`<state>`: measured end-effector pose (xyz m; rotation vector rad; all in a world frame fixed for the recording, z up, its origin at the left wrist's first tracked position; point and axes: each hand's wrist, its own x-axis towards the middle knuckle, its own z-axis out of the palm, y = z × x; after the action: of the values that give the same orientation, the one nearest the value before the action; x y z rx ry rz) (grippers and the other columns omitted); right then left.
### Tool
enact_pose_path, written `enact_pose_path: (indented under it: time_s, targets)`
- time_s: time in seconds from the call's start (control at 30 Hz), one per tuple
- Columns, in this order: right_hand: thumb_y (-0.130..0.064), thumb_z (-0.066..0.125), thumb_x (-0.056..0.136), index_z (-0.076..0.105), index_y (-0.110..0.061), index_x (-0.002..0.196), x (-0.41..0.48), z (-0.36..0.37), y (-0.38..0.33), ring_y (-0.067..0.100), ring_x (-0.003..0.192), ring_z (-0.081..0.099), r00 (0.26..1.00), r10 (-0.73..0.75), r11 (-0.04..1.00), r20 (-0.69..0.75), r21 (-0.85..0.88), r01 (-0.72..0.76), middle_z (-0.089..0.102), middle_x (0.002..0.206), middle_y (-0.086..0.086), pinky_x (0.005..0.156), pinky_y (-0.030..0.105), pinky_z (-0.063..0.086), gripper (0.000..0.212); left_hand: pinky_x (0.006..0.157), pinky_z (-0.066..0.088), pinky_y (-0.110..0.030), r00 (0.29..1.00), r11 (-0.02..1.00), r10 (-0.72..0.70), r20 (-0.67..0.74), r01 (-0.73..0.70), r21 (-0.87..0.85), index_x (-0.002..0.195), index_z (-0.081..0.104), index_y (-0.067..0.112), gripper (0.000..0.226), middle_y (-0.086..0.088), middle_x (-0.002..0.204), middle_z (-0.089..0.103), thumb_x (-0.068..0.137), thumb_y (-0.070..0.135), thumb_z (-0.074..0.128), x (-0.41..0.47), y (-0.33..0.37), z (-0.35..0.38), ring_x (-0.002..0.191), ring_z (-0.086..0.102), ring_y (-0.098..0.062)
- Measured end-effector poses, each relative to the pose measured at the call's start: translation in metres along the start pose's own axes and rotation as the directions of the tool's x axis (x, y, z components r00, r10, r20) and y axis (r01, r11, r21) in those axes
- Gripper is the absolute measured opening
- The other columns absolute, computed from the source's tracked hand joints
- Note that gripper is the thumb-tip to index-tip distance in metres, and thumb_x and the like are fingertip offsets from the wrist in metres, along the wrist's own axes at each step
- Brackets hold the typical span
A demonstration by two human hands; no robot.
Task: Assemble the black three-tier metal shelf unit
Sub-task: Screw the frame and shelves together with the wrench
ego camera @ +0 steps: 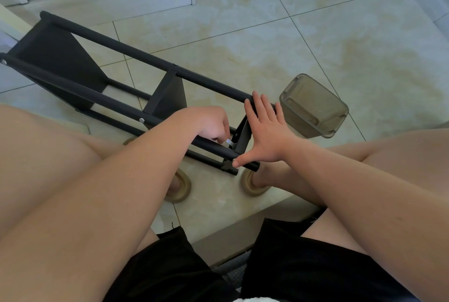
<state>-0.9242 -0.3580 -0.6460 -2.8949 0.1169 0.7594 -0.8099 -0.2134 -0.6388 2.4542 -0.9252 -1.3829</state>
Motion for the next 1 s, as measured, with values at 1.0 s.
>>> enact_pose_path:
  time_s: [1.0]
  targets:
    - [-0.096,0.060,0.051,-0.021,-0.010,0.157,0.001,0.000,0.000,0.030,0.149,-0.032,1.000,-0.004,1.000,-0.009,-0.006,0.004,-0.035,0.161,0.013,0.120,0.053,-0.017,0.159,0.081,0.053,-0.032,0.984,0.876,-0.129,-0.126,0.053,-0.480,0.107,0.068,0.017,0.016,0.001,0.088,0.076,0.098,0.016,0.055,0.011,0.015,0.019,0.086,0.071,-0.011]
